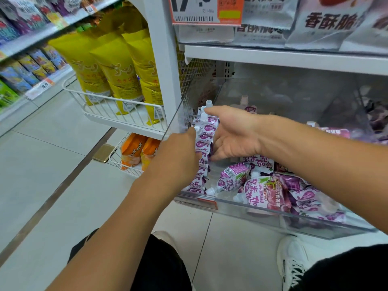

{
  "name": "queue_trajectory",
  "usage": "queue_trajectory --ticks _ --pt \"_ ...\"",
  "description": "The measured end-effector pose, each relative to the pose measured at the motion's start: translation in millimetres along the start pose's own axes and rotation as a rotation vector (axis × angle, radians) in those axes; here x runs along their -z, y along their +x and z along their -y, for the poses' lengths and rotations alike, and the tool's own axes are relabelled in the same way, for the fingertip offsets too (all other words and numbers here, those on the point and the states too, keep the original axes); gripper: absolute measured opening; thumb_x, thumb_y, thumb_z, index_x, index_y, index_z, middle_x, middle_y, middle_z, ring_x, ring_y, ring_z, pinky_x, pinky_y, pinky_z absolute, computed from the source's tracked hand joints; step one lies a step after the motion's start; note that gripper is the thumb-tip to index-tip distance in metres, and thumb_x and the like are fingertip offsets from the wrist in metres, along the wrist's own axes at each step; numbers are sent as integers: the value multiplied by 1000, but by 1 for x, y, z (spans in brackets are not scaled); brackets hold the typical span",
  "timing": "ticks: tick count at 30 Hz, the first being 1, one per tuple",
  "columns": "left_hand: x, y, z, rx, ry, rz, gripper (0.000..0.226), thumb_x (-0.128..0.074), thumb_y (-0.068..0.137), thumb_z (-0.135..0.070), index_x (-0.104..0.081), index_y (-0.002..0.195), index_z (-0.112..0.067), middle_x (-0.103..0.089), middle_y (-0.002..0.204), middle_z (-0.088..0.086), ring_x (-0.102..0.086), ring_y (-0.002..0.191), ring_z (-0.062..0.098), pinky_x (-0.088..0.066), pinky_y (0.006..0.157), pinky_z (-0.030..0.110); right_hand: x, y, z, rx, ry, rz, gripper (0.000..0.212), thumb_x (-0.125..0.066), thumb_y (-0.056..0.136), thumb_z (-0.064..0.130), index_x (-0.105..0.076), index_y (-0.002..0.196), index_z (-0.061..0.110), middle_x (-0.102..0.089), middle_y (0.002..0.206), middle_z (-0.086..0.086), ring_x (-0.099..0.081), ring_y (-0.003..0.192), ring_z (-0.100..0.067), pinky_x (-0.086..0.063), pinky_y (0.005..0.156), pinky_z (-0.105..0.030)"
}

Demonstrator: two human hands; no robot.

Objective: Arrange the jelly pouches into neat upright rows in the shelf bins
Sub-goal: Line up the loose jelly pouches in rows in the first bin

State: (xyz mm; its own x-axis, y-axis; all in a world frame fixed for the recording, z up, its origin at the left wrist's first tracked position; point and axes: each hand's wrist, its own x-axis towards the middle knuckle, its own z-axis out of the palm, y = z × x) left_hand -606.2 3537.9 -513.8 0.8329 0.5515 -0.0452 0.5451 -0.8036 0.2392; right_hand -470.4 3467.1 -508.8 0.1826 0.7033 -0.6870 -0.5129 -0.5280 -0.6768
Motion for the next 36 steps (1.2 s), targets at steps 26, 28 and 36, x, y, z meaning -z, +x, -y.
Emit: queue_trajectory --ticks 26,28,36 --pt "16 -32 36 -209 -295 26 24 -86 68 -36 -71 85 -29 -62 95 -12 -62 89 9 -56 77 36 12 -54 -57 550 -1195 -283 25 -70 85 38 -46 88 35 -57 89 15 -53 78 5 -44 63 -13" --pt "20 -34 32 -178 -230 42 26 -89 64 -32 -71 82 -29 -61 97 -12 -59 84 6 -55 75 32 16 -52 -62 487 -1234 -194 24 -72 84 39 -48 86 35 -56 86 15 -50 74 9 -42 59 -12" --pt "32 -33 26 -59 -186 27 24 -90 65 -19 -69 73 -27 -65 78 -10 -65 68 3 -59 65 35 7 -18 -65 365 -1389 -37 7 -63 87 16 -63 91 22 -60 88 1 -62 80 -22 -52 71 -39"
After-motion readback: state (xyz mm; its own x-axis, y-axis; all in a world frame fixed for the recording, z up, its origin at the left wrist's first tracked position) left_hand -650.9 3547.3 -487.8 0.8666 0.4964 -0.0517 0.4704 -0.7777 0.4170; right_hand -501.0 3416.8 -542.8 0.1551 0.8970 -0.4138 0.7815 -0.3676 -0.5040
